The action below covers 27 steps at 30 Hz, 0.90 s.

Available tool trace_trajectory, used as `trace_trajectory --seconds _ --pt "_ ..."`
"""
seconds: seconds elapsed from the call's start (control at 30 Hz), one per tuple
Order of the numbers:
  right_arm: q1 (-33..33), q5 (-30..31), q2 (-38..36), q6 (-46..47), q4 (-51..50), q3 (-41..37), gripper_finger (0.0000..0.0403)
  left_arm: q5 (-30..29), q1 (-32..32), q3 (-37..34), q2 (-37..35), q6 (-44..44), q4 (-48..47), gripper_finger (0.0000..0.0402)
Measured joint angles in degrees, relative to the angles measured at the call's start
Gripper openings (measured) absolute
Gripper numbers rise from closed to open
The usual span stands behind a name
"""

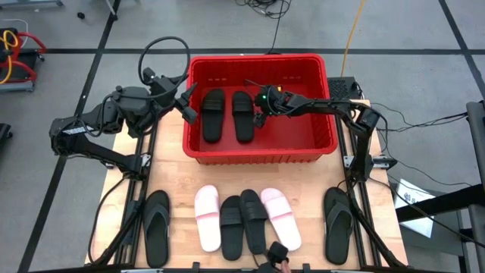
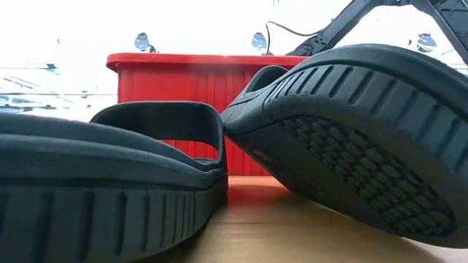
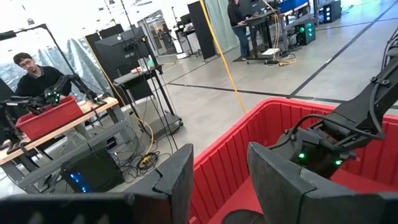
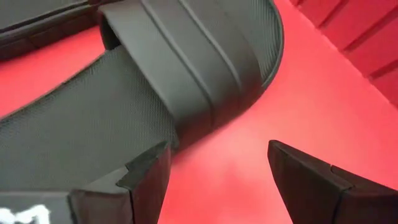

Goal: Pick and place slides into bin
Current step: Put the black slide into the red container

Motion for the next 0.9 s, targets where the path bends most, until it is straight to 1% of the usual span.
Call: trace_trajectory --seconds 0.13,0.27,0.37,0.43,0.5,0.63,0.8,0.9 --pt "0.0 -1.9 0.0 0.0 0.3 0.0 0.0256 0.0 0.0 0.0 0.0 0.0 0.0 0.0159" --pt "0.1 -4.4 1.0 1.2 3.0 -0.1 0.0256 0.0 0.0 0.0 0.0 -0.1 0.0 0.0159" --pt "0.4 -4.6 2.4 1.9 7.1 0.1 0.0256 0.0 0.0 0.0 0.0 -0.2 0.0 0.0159" --pt "0.4 -4.6 2.6 2.3 6.6 -0.1 0.0256 0.0 0.0 0.0 0.0 -0.2 0.0 0.0159" --pt "0.7 -4.7 3.4 2.5 8.7 0.0 0.0256 0.0 0.0 0.0 0.0 -0.3 0.0 0.0159" --pt "0.7 -7.6 3.5 5.3 11.6 0.0 0.0256 0.0 0.0 0.0 0.0 -0.2 0.0 0.0159" --pt "0.9 -9.0 3.5 7.8 15.6 0.0 0.0256 0.0 0.0 0.0 0.0 -0.4 0.0 0.0159" --pt "0.9 -8.8 3.5 8.0 16.5 0.0 0.0256 0.0 0.0 0.0 0.0 -0.4 0.0 0.0159"
